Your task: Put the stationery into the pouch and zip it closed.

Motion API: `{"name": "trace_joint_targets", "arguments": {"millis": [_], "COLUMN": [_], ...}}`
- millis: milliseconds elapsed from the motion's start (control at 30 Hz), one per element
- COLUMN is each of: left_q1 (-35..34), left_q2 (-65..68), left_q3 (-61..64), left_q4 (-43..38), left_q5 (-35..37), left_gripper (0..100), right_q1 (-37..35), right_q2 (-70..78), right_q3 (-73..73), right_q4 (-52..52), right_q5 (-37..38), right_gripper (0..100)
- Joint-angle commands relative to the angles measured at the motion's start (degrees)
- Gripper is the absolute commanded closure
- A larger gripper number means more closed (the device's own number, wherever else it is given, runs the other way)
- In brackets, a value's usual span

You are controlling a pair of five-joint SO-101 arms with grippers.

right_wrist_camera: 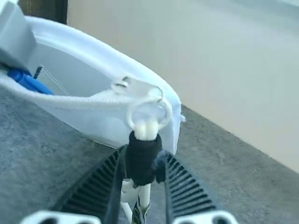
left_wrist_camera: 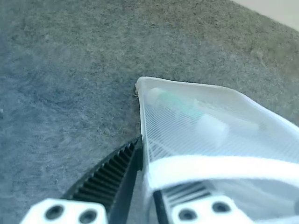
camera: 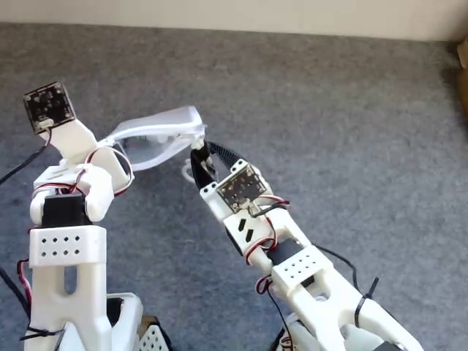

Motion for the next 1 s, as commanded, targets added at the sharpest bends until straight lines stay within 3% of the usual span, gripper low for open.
{"name": "trace_joint_targets", "arguments": {"millis": [0,200,300,600,733,967], "left_q1": [0.6,0.6,0.7,0.9,0.9,3.5], "left_q2": [-2.2,-2.4,-2.4,-2.4,-2.4,-2.4], "left_q3": [-0.5,-2.2,-3.8,-4.3,-5.0,-6.1], "left_q4": [-1.0,3.9,5.4,5.0,5.1,5.4], "left_q5": [-3.9,-4.2,-8.3,-13.5,-15.0,-21.3], "left_gripper": [91,85,85,85,85,85], "right_q1": [0.5,-0.3,-1.2,-4.7,-5.1,-5.1], "right_q2": [-2.8,-14.7,-20.9,-33.5,-35.6,-39.2], "right_q3": [-2.6,-5.1,-9.9,-11.3,-11.0,-4.4], "right_q4": [0.6,24.1,36.7,61.3,66.9,67.4], "right_q5": [3.6,3.9,4.0,3.9,3.5,3.4], "right_gripper": [99.3,99.3,99.3,99.3,99.3,99.3]}}
